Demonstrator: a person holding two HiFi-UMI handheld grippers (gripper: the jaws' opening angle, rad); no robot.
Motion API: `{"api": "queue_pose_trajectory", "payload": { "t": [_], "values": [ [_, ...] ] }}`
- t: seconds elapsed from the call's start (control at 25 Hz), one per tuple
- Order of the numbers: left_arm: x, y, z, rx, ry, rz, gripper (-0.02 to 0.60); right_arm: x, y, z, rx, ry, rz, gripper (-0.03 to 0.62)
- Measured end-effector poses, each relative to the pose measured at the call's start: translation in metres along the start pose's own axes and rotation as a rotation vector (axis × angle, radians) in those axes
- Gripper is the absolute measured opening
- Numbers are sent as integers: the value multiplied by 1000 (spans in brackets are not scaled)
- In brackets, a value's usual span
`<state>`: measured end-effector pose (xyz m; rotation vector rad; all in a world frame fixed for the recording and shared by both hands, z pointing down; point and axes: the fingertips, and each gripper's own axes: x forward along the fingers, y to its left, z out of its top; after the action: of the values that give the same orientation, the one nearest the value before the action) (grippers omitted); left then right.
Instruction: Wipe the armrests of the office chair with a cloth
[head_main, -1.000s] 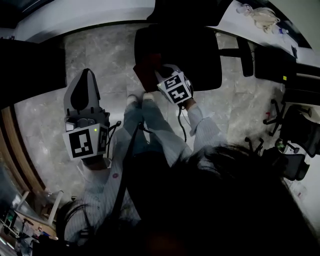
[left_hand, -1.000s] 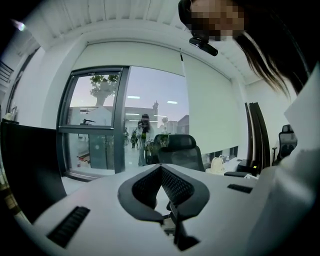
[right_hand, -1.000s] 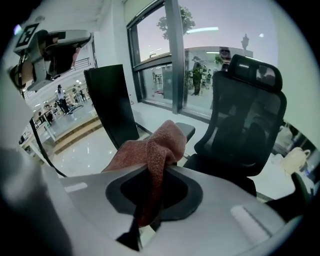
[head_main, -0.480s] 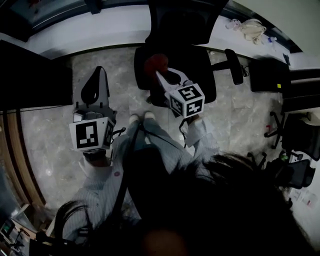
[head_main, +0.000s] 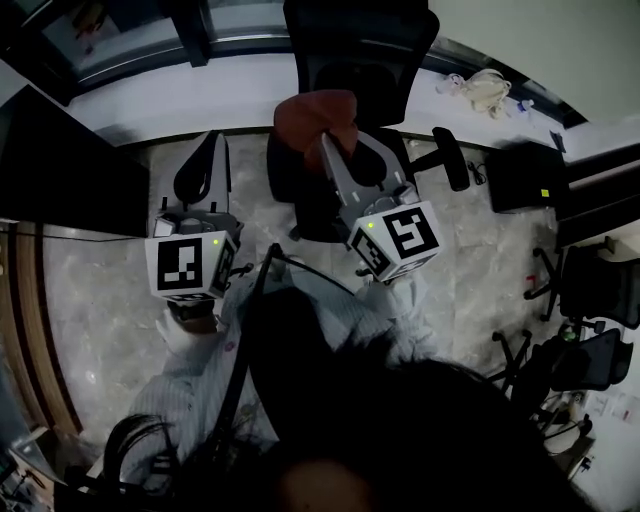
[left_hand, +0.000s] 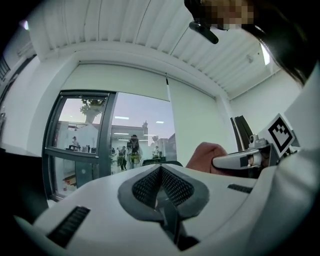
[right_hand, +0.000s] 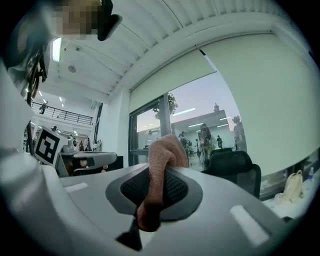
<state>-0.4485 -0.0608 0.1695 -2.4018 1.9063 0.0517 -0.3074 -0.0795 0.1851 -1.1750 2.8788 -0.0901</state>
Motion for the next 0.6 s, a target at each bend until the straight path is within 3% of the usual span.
{"api": "queue_pose_trajectory", "payload": {
  "t": [0.6],
  "values": [
    [-5,0,5,-4,2,11,3,1,19,12,-22,-14,46,37]
  ]
}}
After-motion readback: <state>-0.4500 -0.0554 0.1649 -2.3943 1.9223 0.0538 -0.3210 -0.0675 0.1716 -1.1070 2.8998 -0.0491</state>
